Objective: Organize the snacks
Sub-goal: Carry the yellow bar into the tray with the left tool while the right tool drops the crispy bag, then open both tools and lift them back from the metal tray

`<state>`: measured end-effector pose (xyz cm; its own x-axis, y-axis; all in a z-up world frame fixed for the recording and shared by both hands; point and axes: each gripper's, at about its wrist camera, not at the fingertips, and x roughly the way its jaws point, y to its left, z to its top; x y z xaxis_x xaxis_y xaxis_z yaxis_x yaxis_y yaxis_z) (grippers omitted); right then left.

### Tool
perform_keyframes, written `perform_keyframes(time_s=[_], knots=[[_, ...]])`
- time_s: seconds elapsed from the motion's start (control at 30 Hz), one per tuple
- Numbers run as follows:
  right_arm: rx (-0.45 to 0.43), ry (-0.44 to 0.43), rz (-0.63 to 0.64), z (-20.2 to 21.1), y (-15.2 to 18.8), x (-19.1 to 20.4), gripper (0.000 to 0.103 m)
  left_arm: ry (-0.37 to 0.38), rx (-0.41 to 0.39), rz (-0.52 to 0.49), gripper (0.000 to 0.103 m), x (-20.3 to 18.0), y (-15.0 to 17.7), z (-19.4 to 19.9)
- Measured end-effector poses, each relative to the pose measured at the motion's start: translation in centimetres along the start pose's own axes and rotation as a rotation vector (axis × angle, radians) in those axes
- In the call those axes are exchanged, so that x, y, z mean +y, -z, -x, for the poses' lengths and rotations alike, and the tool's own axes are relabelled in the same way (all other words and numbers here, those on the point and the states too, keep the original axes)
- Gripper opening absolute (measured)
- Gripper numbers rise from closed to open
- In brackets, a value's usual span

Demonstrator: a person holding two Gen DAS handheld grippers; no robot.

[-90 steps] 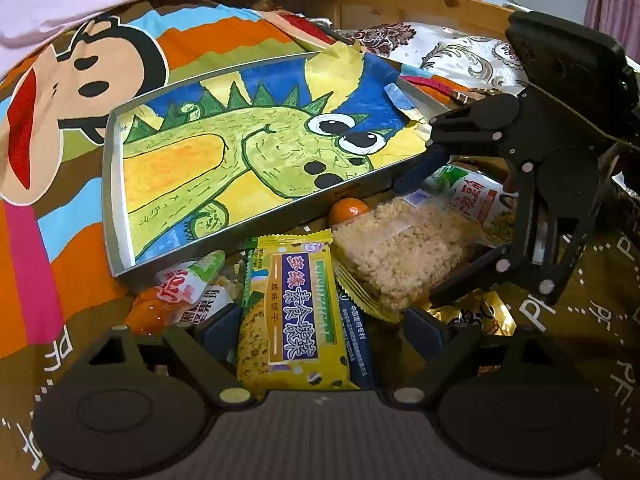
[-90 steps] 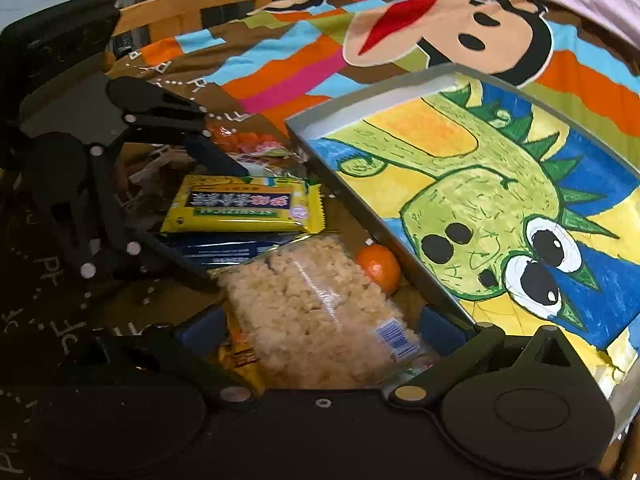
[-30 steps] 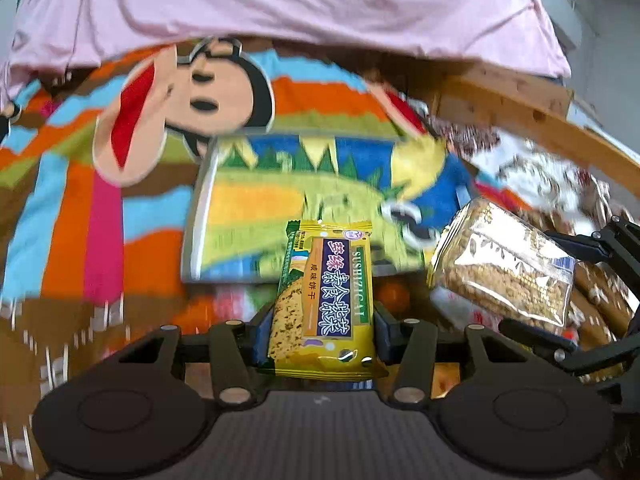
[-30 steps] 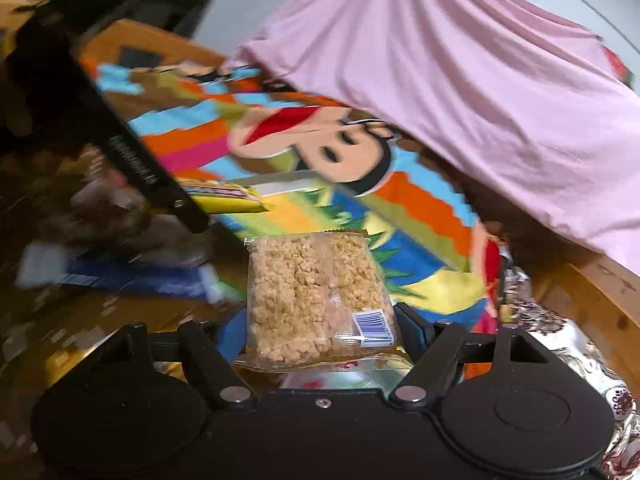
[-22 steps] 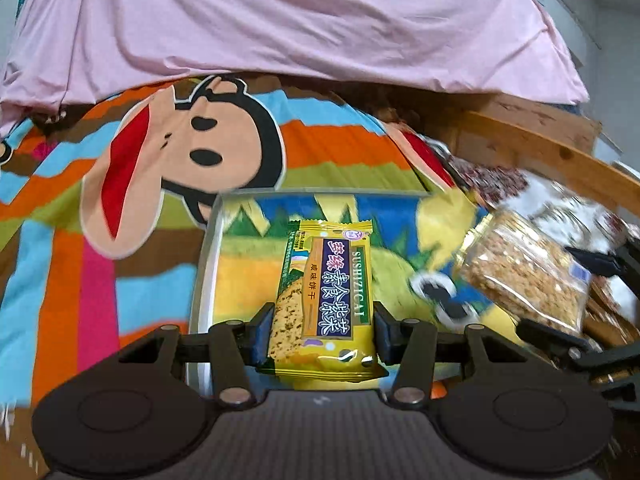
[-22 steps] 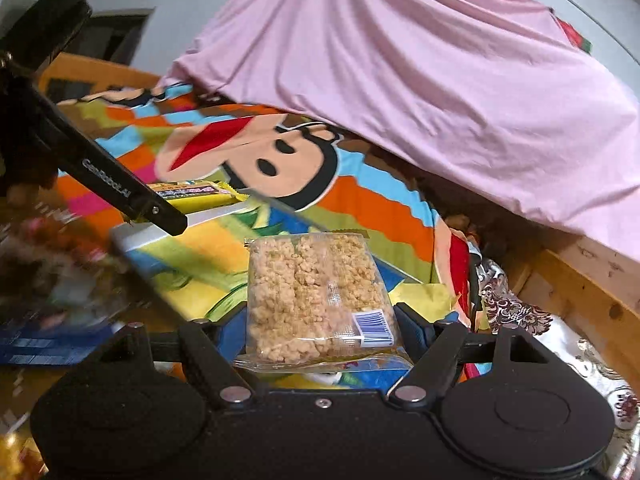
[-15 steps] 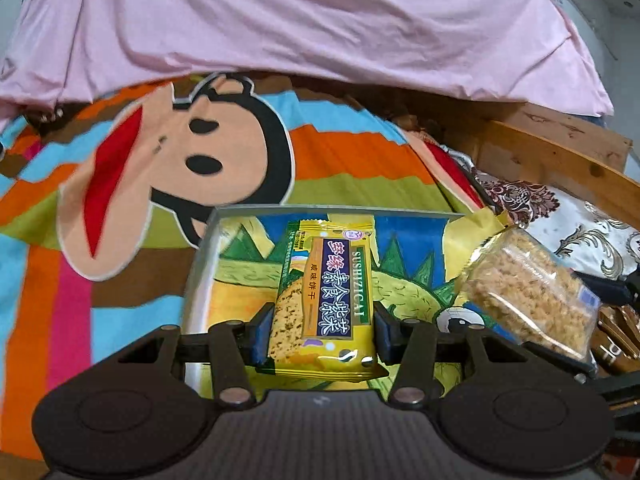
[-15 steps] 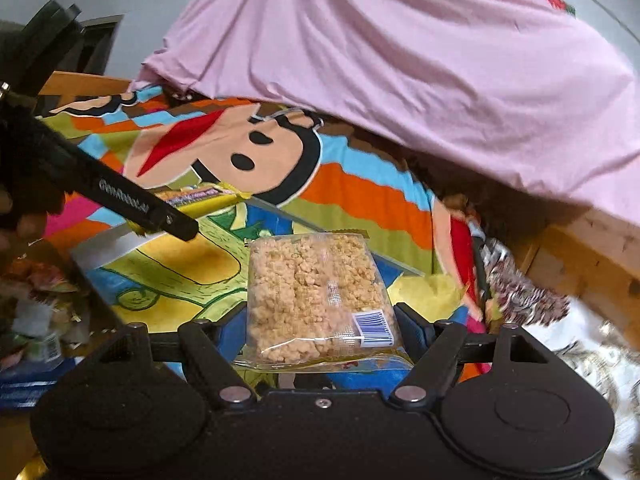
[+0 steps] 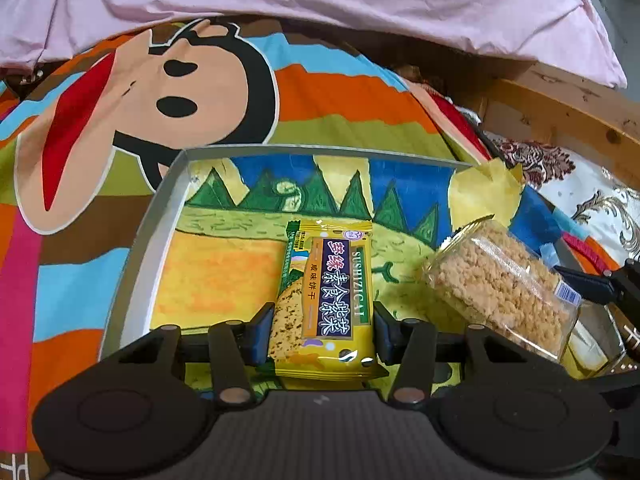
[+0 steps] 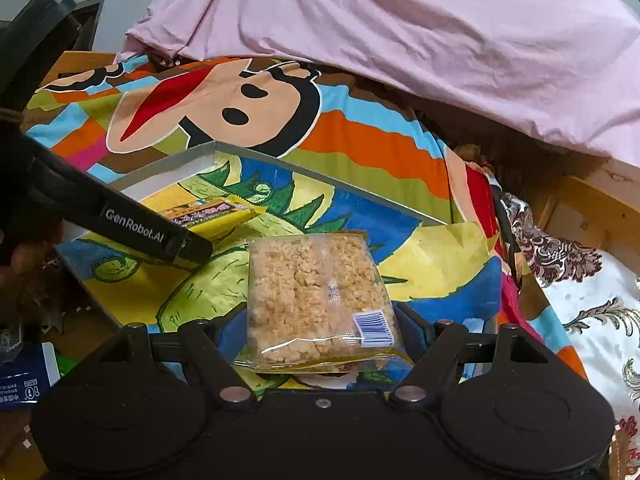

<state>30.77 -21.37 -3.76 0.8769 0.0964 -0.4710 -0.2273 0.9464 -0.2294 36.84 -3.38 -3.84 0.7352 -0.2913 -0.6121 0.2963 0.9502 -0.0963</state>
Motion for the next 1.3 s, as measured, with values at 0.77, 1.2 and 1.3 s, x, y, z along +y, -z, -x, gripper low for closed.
perform_keyframes(time_s=[0.77,1.2,1.3], knots=[[-0.115,0.070,-0.116,7.4,-1.4,-2.2,0.102,-0.084,-0.114,0.087,0.102,-0.3,0.5,7.7],[-0.201,0.100,-0.191,16.4,-0.3,-2.1,0.102,-0.192,-0.238,0.085,0.103,-2.7,4.2,17.1],[-0.208,0.098,-0.196,18.3,0.1,-1.8,0.102,-0.213,-0.214,0.095,0.103,-3.1,5.3,18.5]])
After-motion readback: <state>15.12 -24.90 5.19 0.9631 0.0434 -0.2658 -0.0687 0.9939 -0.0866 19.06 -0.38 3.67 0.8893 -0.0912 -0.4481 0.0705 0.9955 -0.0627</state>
